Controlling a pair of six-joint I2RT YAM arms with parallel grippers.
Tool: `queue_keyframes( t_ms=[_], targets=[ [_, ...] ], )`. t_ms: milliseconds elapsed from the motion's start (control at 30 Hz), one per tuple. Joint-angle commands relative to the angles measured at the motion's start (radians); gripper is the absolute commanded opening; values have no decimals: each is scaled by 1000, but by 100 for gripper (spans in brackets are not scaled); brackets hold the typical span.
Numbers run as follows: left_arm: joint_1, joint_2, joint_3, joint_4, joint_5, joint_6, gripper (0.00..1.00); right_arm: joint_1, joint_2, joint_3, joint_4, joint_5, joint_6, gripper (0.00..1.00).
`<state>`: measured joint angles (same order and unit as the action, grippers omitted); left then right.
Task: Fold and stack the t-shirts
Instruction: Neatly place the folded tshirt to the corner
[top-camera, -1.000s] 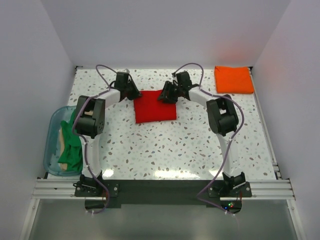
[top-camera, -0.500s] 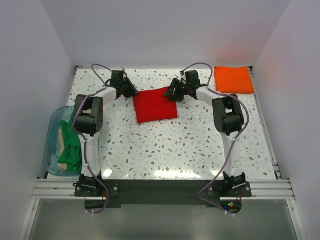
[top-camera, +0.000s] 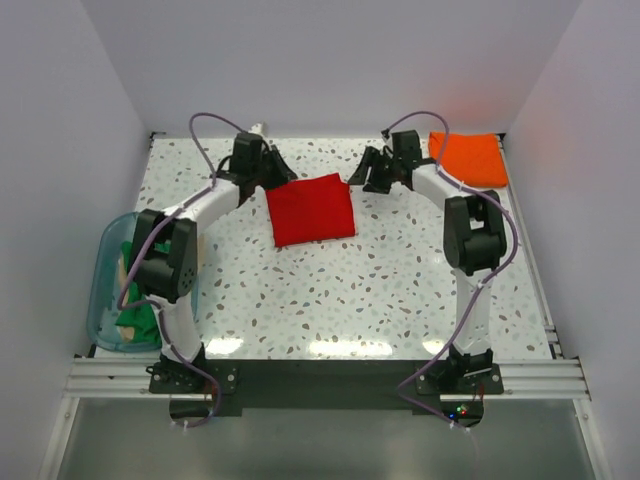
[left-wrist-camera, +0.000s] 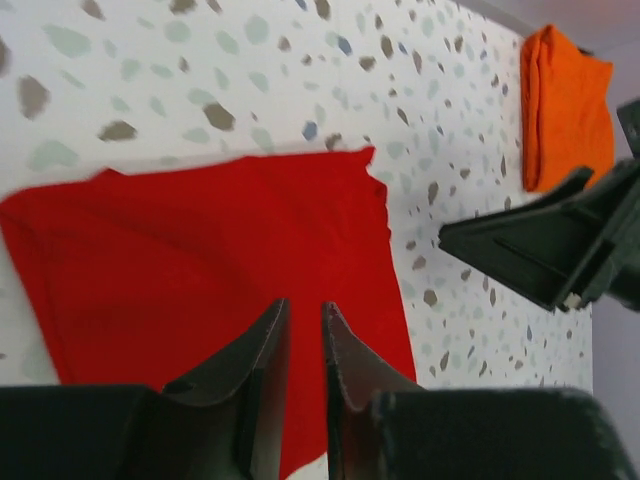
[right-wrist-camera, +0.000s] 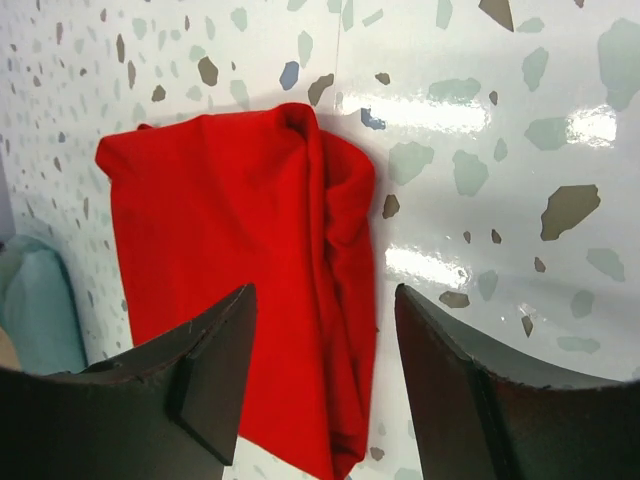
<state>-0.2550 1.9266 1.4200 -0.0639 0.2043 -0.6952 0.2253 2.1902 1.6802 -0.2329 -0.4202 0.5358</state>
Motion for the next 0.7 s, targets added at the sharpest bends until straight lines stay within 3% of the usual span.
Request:
queue_keyframes(
  t_ms=[0, 333, 667],
  targets=[
    [-93, -25, -87, 47, -25, 0, 22, 11, 11, 20, -22, 24, -71, 61],
    [-239, 106, -135, 36, -111, -29, 17, 32, 51, -2, -3, 23, -95, 69],
    [-271, 134, -138, -17, -149, -15, 16, 86, 80, 18, -51, 90, -148, 73]
  ],
)
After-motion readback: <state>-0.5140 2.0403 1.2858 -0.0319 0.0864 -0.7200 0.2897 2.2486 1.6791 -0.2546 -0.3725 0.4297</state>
